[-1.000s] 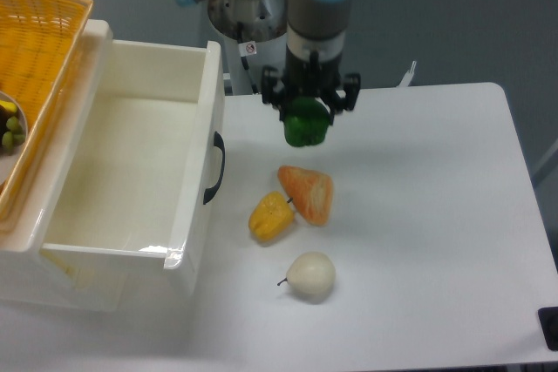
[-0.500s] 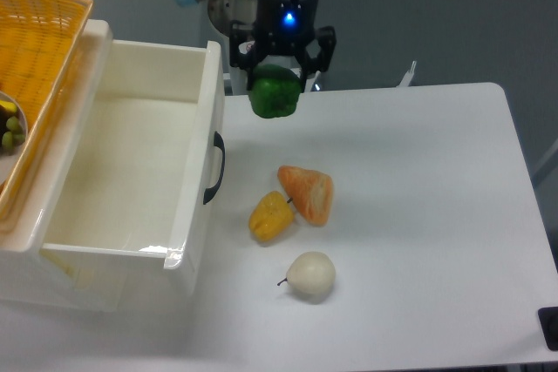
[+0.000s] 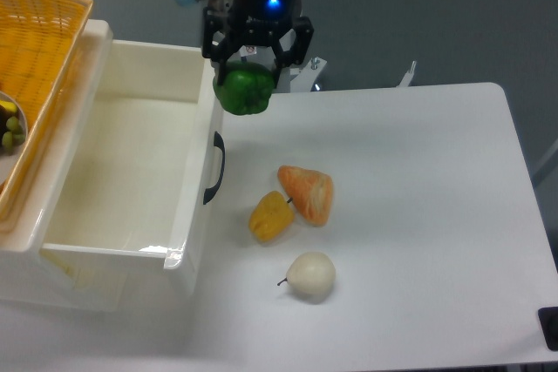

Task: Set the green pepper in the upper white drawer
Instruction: 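Lift the green pepper and carry it over the open white drawer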

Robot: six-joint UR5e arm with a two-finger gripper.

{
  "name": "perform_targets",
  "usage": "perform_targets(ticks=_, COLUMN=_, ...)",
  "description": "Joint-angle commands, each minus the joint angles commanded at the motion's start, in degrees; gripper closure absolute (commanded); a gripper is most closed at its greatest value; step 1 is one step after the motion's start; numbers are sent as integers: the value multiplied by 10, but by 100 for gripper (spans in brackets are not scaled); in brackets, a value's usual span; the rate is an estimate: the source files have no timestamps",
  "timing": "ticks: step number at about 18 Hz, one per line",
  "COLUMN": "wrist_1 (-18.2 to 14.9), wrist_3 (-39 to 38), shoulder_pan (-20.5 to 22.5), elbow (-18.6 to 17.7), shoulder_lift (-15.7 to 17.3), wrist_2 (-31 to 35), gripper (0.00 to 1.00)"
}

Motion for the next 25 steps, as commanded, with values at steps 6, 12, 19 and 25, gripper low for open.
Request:
perform_targets(ticks=6, wrist_1=0, wrist_3=-12, shoulder_pan=-24, elbow=-1, shoulder_lift=-13, wrist_2=-14, gripper=91)
perform_targets(ticks=12, wrist_1=1, wrist_3=-13, shoulder_pan=-46, elbow=-11, shoulder_lift=-14, wrist_2=-14, gripper=91)
perform_targets(ticks=19, wrist_1=2, wrist_3=-13, shoulder_pan=-74, elbow=-11, shoulder_lift=-24, wrist_2=-9, gripper=91)
perform_targets(ticks=25, wrist_1=4, wrist_3=-10, shoulder_pan=-79, elbow=-11, shoulder_lift=-28, wrist_2=-4, gripper=91)
